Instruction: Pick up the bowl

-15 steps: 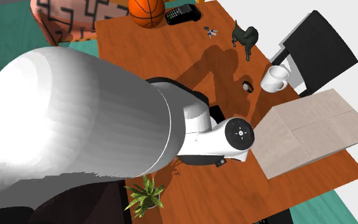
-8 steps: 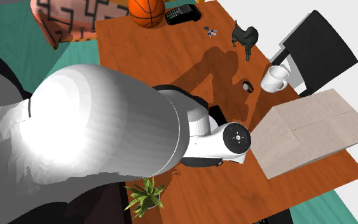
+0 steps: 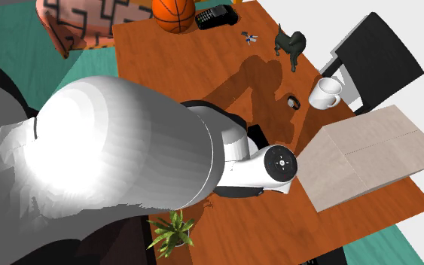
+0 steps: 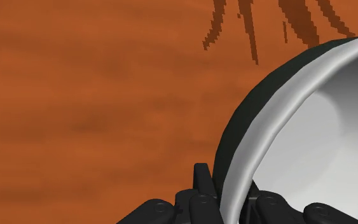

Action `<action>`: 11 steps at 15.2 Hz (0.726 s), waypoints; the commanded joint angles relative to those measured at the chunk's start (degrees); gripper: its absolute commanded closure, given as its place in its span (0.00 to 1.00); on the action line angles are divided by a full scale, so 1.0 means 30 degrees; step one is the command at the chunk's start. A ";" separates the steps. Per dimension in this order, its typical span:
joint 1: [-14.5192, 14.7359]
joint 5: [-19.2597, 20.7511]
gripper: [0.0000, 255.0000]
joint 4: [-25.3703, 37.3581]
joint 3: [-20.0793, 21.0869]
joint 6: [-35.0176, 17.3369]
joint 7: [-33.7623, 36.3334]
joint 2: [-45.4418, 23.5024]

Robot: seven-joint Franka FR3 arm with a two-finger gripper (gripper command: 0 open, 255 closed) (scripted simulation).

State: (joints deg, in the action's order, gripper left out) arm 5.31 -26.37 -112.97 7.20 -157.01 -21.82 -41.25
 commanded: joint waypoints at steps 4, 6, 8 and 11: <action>0.0104 0.0127 1.00 -0.0409 -0.0158 0.0570 0.0289 0.0972; 0.0158 0.0204 1.00 -0.0583 -0.0240 0.0872 0.0443 0.1454; 0.0210 0.0288 1.00 -0.0741 -0.0322 0.1183 0.0603 0.1928; 0.0287 0.0425 1.00 -0.0948 -0.0446 0.1663 0.0847 0.2626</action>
State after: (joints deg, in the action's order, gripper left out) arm 6.05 -25.30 -115.76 6.04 -152.65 -19.62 -34.08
